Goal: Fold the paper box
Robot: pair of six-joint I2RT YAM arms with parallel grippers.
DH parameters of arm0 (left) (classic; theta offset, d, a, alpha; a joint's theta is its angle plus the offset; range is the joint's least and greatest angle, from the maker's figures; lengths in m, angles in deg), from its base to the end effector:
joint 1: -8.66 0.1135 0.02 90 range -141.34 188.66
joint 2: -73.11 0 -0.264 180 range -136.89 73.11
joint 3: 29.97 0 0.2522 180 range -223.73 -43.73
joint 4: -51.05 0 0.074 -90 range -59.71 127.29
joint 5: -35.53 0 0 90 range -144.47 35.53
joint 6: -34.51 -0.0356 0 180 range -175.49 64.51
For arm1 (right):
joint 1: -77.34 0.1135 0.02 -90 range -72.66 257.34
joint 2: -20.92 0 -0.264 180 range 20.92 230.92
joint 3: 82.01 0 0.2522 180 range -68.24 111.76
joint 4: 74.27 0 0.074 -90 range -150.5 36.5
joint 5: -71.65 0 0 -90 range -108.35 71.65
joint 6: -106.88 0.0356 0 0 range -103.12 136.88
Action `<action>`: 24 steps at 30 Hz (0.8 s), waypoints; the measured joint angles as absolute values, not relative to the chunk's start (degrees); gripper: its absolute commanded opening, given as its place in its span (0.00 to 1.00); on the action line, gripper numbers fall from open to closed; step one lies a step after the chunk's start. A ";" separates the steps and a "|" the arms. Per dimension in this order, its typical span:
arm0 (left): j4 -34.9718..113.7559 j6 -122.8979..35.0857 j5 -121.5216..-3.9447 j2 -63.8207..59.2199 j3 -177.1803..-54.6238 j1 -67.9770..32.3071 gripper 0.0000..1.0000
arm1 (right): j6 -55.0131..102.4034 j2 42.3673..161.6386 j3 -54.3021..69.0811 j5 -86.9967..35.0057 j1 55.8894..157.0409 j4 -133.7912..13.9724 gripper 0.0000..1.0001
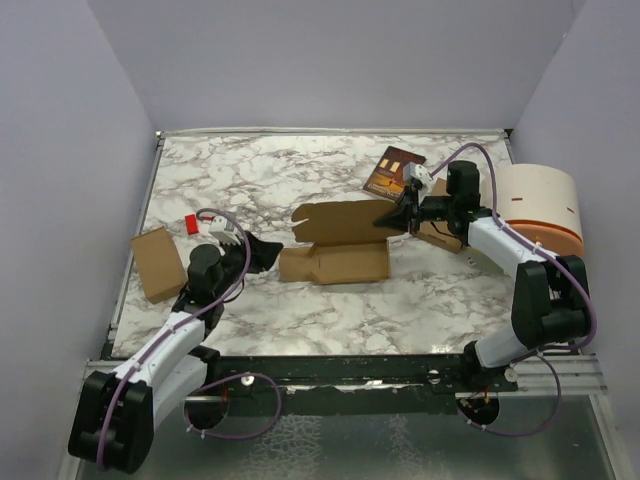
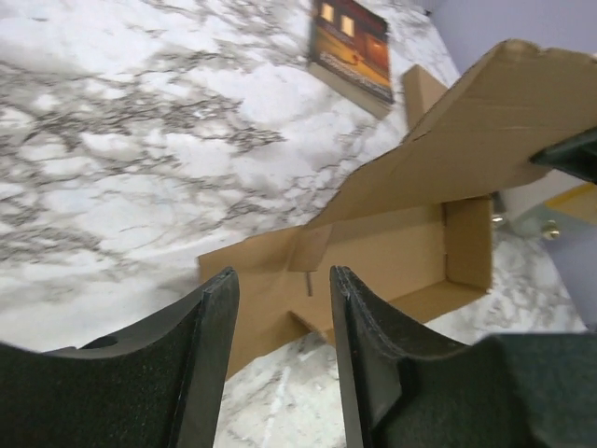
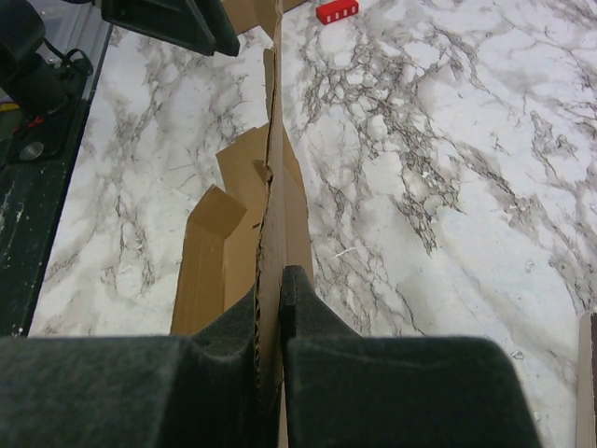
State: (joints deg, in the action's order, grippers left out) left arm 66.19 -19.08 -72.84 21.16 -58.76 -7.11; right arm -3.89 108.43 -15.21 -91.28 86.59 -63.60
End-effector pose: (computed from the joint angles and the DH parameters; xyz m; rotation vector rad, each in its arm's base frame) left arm 0.1855 -0.0640 0.2072 -0.0728 1.7960 -0.9387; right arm 0.3069 0.0845 0.2441 -1.1471 1.4927 1.1806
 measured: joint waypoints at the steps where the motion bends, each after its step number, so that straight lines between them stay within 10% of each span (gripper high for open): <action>1: 65.34 -19.10 -71.33 22.32 -58.13 -6.97 0.35 | -3.89 108.43 -15.21 -91.28 86.59 -63.60 0.01; 6: 62.09 -18.71 -65.67 21.23 -55.94 -5.31 0.19 | -3.87 108.43 -15.21 -91.28 86.59 -63.60 0.01; 24: 79.57 -19.78 -78.15 -11.69 -59.07 -4.09 0.19 | -3.72 108.43 -15.21 -91.30 86.59 -63.60 0.01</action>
